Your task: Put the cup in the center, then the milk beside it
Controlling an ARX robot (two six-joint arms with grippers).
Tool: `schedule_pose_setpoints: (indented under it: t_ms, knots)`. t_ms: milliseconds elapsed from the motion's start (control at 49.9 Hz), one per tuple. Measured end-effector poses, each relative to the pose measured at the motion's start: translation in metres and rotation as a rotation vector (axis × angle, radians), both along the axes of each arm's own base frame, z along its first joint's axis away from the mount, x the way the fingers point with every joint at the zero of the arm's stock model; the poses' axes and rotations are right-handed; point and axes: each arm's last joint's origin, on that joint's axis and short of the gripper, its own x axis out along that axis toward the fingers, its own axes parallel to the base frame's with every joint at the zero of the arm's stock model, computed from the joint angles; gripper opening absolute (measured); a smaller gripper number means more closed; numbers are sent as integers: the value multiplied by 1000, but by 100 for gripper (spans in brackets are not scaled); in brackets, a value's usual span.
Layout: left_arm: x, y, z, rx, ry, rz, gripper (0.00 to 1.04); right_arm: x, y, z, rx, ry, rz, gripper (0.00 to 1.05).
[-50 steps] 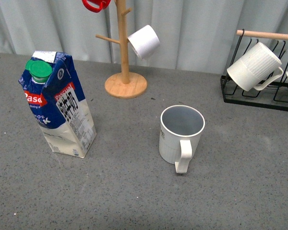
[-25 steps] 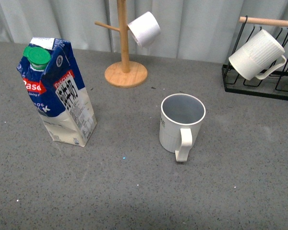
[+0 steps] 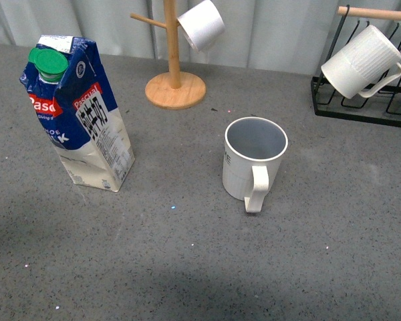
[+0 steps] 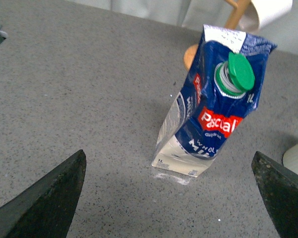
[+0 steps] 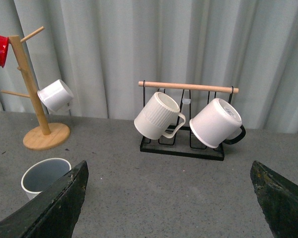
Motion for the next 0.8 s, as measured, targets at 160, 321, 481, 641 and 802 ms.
schedule_pose_setpoints:
  t_ms: [160,321,481,641,802]
  knots:
    - [13,-2,-14,32,61,-41,98,0,0,0,0,0,0,95]
    - [20,-4,-23,87,101,-89,98,0,0,0,0,0,0,95]
    - [27,-8,-23,92,105,-129,98,0,0,0,0,0,0,95]
    - [34,-15,-24,111,108,-177,98,0,0,0,0,0,0,95]
    - [43,-20,-29,131,123,-208,98,0,0,0,0,0,0,95]
